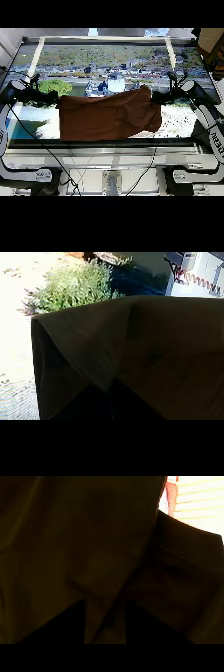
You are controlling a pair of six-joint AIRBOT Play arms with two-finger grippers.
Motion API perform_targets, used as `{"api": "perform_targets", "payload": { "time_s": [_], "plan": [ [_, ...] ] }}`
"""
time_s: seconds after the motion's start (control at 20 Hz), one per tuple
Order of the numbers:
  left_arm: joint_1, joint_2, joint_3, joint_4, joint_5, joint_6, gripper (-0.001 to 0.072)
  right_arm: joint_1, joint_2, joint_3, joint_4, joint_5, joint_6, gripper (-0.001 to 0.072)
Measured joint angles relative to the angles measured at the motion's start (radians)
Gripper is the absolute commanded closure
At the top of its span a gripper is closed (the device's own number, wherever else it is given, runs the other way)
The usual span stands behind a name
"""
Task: Fold the shirts.
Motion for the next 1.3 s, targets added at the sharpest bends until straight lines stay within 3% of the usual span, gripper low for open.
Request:
{"api": "perform_targets", "payload": {
  "time_s": [0.1, 0.3, 0.4, 0.45, 0.55, 0.75, 0.95, 1.3],
  "plan": [
    [0.0, -0.002, 0.0, -0.001, 0.0, 0.0, 0.0699, -0.002, -0.019, -0.019, 0.034, -0.006, 0.0, 0.0389],
    [0.0, -0.002, 0.0, -0.003, 0.0, 0.0, 0.0698, 0.001, -0.079, -0.035, 0.108, -0.056, -0.001, 0.0412],
    [0.0, -0.002, 0.0, -0.003, 0.0, 0.0, 0.0699, 0.008, -0.101, -0.037, 0.148, -0.103, -0.014, 0.0541],
    [0.0, -0.002, 0.0, -0.002, -0.001, 0.0, 0.0698, 0.012, -0.111, -0.038, 0.168, -0.124, -0.025, 0.0547],
    [0.0, -0.002, 0.0, -0.003, -0.002, 0.0, 0.0698, 0.019, -0.124, -0.039, 0.213, -0.162, -0.062, 0.0684],
    [0.0, -0.002, 0.001, -0.025, -0.004, 0.001, 0.07, 0.026, -0.133, -0.031, 0.285, -0.205, -0.167, 0.0684],
    [0.0, -0.002, 0.06, -0.146, -0.008, 0.035, 0.07, 0.028, -0.112, 0.064, 0.329, -0.208, -0.246, 0.0685],
    [0.001, 0.001, 0.529, -0.223, -0.05, 0.03, 0.0701, -0.031, 0.009, 0.421, 0.222, -0.246, -0.229, 0.0686]
  ]
}}
